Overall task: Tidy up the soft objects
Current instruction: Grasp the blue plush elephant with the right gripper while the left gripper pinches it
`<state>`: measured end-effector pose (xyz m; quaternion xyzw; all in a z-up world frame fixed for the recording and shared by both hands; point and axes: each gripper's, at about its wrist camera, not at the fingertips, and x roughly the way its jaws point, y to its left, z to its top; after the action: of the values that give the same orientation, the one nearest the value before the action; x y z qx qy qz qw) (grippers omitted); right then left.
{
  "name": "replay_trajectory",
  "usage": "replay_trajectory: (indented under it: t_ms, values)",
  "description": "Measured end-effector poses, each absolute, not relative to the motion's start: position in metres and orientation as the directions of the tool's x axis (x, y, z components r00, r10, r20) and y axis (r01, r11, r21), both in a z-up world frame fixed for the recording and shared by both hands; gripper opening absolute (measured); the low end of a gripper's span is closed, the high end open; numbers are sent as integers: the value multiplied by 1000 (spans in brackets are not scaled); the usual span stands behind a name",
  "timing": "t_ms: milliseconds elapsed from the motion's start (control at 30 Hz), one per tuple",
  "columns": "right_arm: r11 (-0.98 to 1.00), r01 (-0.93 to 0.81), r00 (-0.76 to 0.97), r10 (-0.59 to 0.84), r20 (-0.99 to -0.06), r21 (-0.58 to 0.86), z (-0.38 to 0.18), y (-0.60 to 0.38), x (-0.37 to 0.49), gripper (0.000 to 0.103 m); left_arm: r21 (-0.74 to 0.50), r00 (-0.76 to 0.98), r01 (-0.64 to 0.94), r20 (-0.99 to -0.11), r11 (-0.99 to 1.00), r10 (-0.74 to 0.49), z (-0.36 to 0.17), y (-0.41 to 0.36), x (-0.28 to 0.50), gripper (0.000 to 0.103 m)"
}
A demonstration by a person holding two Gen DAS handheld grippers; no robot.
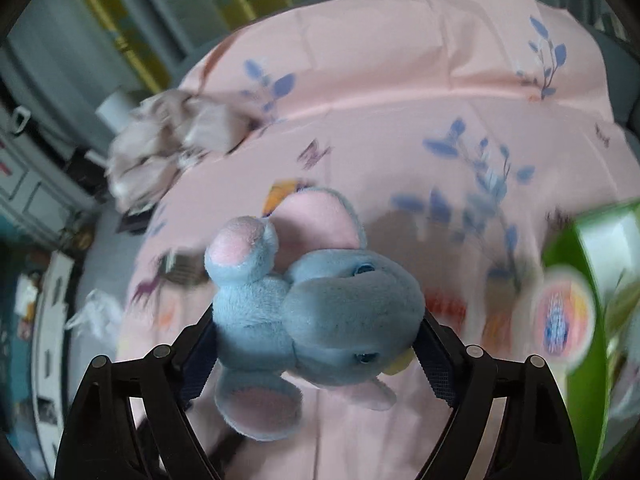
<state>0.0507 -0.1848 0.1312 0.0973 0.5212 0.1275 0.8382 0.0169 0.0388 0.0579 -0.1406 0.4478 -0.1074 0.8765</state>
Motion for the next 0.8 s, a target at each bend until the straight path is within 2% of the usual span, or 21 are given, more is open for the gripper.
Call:
replay_trajectory:
  t_ms: [133, 267, 433, 600, 800]
  values:
    - [939, -116, 354, 343, -870, 323, 103, -184, 11, 88, -333, 578, 54, -758, 941, -301, 63, 44, 7, 99]
    - [952, -106, 312, 307, -899, 288, 79, -182, -14, 88, -324, 582, 44, -761, 945, -287, 68, 46, -2, 97]
    - [948, -79, 251, 317, -915, 307, 61, -186, -20, 91, -320, 573, 29, -771, 947, -278, 71, 49, -11, 97]
    - [960, -81, 270, 280, -921, 268, 67, -188, -28, 91, -317, 576, 58, -764, 947, -291, 78, 46, -22, 97]
    - [948, -68, 362, 314, -878, 311, 98, -204, -41, 91, -347, 554, 125, -752, 929, -356, 82, 27, -28, 98]
